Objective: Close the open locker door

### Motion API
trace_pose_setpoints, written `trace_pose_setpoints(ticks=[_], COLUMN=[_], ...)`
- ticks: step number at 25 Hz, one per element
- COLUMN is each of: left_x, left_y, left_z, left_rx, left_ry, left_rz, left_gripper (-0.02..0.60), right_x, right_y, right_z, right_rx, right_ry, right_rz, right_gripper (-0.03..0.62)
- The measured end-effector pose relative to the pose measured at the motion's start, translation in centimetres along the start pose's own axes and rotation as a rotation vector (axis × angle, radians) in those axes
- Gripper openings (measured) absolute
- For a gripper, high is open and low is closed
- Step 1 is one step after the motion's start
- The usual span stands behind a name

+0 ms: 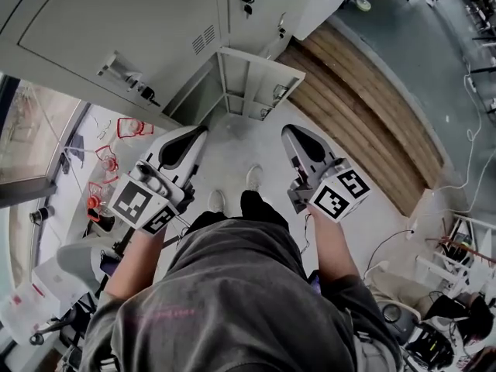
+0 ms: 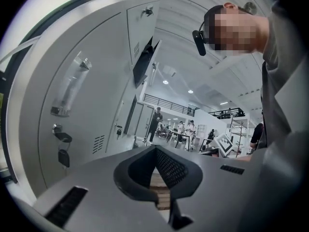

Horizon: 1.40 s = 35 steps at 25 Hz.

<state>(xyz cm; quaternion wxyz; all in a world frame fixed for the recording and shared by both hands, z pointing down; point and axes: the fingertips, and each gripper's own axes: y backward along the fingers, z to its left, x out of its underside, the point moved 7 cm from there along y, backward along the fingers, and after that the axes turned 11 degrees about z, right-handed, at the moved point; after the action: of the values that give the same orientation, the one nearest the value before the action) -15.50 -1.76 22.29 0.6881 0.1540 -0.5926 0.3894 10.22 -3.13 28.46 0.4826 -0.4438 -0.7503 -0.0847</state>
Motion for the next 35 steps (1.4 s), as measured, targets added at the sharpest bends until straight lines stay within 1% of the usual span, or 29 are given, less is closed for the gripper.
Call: trace_pose_setpoints(ticks=[13, 19, 24, 35], left_x=[0.0, 0.6, 1.2, 2.4], left_y=[-7.3, -9.9, -11.7, -15.2], left_z=[1.0, 1.8, 2.2, 3.2], left_rx=[-0.053, -0.083, -0.103, -0.109], left_ry=[0.034, 0.052, 0.077, 0.096], left_rz=[0.040, 0.070, 0.092, 0.143], left_gripper=[0.011, 0.011, 0.011, 0.011], right_x=[-3.0, -3.3, -3.3, -3.4], right_y=[-1.7, -3.1, -4.2, -6.2], right_z=[-8.3, -12.4, -15.4, -19.9], right_rx=[-0.012, 0.025, 0.041, 0.084], right_ry=[0.008, 0.040, 0.045, 0.139], right_rz=[0.055, 0.091, 0.127, 0.195], right_gripper=[0.023, 0.023, 0.025, 0.026])
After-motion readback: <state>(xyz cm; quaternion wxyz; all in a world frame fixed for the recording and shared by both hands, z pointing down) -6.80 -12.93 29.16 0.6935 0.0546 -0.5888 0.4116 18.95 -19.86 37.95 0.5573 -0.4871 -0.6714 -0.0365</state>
